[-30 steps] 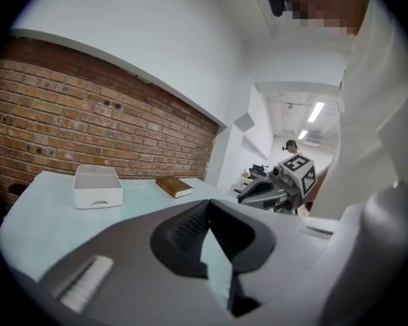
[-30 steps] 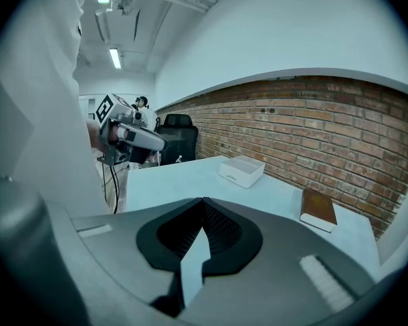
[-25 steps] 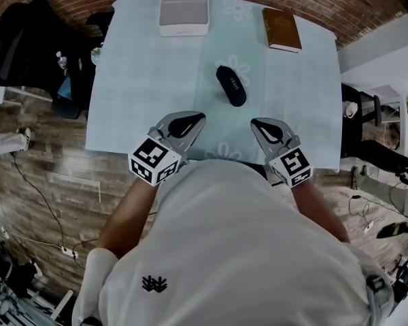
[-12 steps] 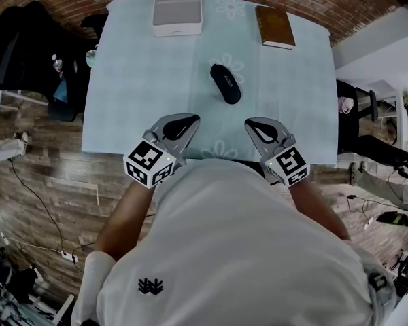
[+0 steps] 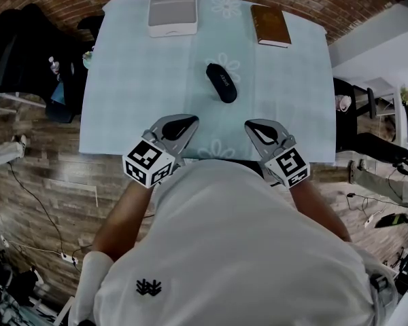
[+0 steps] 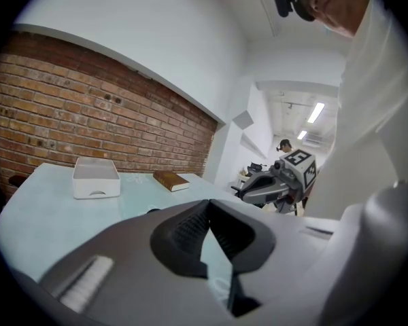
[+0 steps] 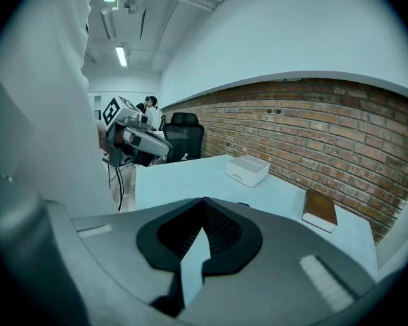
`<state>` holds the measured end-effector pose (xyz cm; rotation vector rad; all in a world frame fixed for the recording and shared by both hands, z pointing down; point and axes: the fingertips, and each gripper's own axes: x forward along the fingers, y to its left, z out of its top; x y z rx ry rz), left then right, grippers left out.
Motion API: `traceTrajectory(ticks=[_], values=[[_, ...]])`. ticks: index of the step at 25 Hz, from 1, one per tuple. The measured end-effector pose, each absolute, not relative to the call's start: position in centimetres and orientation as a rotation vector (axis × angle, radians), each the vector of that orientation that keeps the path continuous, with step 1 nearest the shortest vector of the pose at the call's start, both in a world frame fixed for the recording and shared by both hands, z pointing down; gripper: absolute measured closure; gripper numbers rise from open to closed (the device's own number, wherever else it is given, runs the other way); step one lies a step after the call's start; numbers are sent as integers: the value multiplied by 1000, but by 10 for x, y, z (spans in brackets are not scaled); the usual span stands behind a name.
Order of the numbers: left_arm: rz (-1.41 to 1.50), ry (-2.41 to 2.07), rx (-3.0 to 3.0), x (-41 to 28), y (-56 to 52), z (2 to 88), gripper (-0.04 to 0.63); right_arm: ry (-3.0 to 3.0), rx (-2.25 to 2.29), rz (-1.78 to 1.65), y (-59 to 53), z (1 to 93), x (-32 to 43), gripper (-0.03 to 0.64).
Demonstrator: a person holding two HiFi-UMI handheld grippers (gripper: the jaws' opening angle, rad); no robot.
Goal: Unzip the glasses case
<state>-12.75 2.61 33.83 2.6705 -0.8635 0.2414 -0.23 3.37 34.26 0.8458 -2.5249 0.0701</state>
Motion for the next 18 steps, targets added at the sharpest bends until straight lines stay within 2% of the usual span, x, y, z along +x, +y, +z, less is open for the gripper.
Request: traceTrajectory(ticks=[18], values=[[270,-849,2612,-113,4,367,543,-2479,843,64,14,361,21,615]])
